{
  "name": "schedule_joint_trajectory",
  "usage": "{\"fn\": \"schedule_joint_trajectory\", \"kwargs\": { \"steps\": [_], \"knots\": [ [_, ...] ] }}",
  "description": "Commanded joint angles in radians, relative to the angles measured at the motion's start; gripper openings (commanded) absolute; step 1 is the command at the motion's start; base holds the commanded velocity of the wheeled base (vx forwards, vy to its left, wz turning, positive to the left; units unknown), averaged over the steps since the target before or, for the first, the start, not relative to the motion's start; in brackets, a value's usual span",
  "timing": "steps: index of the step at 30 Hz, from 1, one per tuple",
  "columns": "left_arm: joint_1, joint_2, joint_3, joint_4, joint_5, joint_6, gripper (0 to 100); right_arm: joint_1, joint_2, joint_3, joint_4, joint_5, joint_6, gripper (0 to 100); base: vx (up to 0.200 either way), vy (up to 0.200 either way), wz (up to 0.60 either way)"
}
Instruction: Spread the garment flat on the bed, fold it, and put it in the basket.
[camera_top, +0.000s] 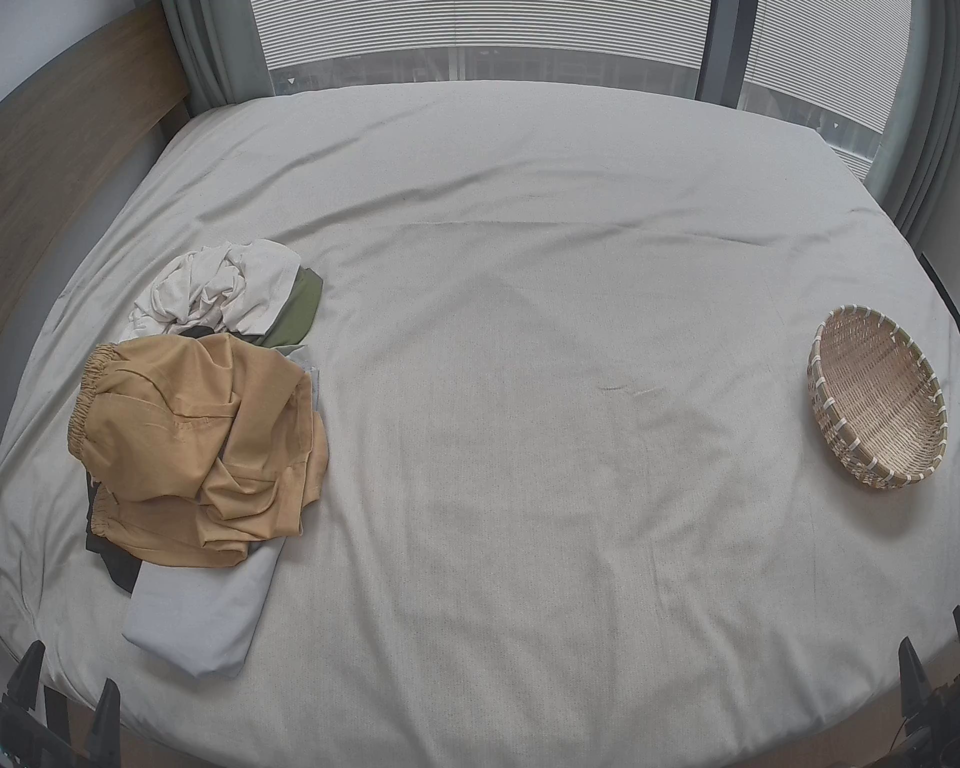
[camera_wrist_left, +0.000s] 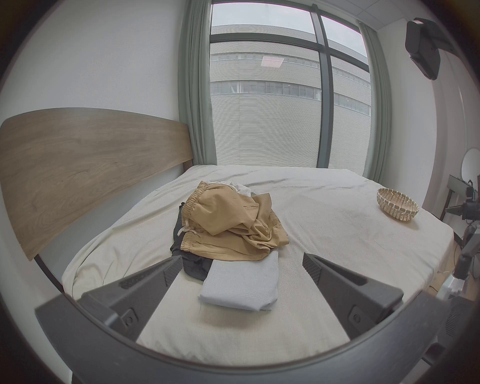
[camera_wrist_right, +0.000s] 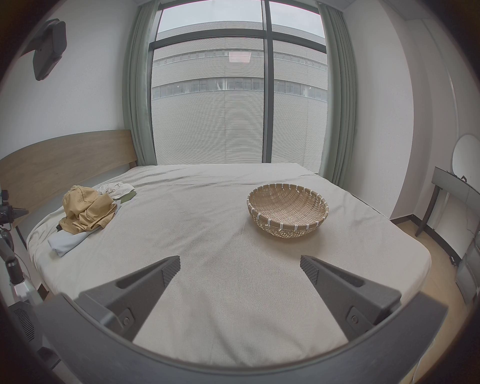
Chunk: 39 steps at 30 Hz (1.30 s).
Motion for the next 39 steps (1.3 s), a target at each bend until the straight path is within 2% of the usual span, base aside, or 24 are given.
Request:
{"fn": "schedule_joint_trajectory", "kwargs": {
  "steps": [1, 13, 18, 21, 27, 29, 34, 39],
  "knots": [
    [-0.001, -0.018, 0.018, 0.001, -0.001, -0.002, 100, 0.0, -0.009, 0.018, 0.0, 0.001, 0.0, 100, 0.0, 0.0, 0.0],
    [-0.001, -0.018, 0.012, -0.016, -0.001, 0.001, 100, 0.0, -0.009, 0.018, 0.0, 0.001, -0.002, 100, 0.0, 0.0, 0.0],
    [-0.031, 0.051, -0.186, 0.009, 0.003, -0.013, 100, 0.0, -0.009, 0.018, 0.0, 0.002, -0.002, 100, 0.0, 0.0, 0.0],
    [-0.048, 0.085, -0.214, 0.013, 0.002, -0.034, 100, 0.0, -0.009, 0.018, 0.0, 0.002, -0.002, 100, 0.0, 0.0, 0.0],
    [-0.12, 0.268, -0.303, 0.004, -0.043, -0.347, 100, 0.0, -0.009, 0.018, 0.0, 0.002, -0.002, 100, 0.0, 0.0, 0.0],
    [-0.133, 0.338, -0.337, -0.001, -0.047, -0.399, 100, 0.0, -0.009, 0.018, 0.0, 0.002, -0.002, 100, 0.0, 0.0, 0.0],
    [-0.145, 0.489, -0.38, -0.079, -0.041, -0.433, 100, 0.0, -0.009, 0.018, 0.0, 0.002, -0.002, 100, 0.0, 0.0, 0.0],
    [-0.073, 0.65, -0.435, -0.194, -0.032, -0.438, 100, 0.002, -0.009, 0.018, 0.0, 0.002, -0.002, 100, 0.0, 0.0, 0.0]
  ]
}}
